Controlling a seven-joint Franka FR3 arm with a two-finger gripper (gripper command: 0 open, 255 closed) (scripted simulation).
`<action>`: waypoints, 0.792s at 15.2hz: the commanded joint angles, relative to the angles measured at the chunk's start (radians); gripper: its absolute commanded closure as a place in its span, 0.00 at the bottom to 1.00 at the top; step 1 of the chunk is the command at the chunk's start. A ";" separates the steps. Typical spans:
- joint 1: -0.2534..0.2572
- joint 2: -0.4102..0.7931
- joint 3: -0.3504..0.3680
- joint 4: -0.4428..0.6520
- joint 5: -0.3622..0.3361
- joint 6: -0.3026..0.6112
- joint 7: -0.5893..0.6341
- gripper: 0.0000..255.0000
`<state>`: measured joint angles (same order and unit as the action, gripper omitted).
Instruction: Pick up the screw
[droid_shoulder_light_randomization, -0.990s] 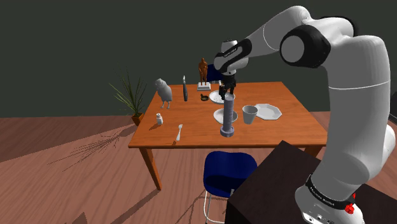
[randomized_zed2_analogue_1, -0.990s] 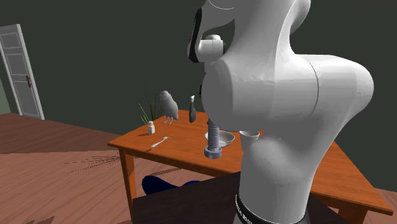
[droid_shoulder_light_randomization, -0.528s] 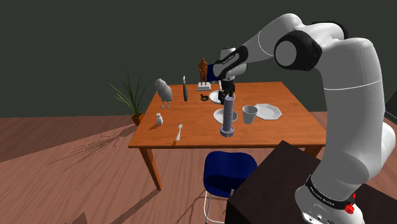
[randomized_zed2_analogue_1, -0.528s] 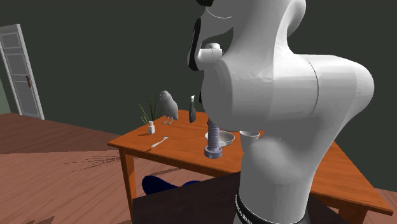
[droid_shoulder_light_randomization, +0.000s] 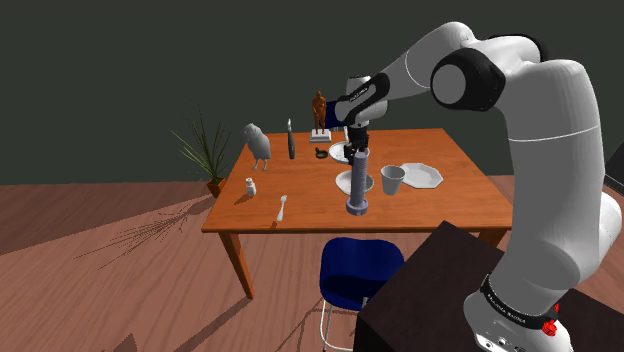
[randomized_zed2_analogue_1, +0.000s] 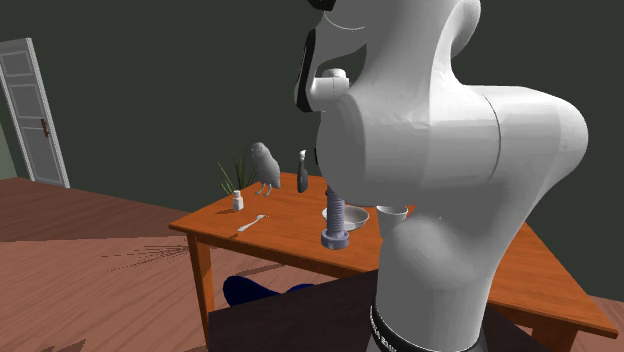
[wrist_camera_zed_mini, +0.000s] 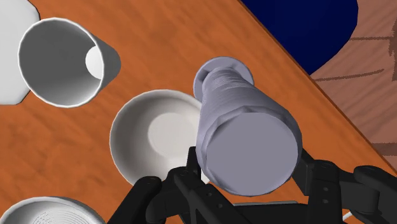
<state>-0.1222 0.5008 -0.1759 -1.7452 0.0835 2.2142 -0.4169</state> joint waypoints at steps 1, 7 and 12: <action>0.000 0.000 0.000 -0.001 0.000 -0.001 0.000 1.00; 0.001 -0.029 -0.004 0.012 -0.006 -0.043 0.002 1.00; 0.004 -0.061 -0.008 0.034 -0.013 -0.096 0.006 1.00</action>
<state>-0.1186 0.4448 -0.1828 -1.7188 0.0715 2.1291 -0.4116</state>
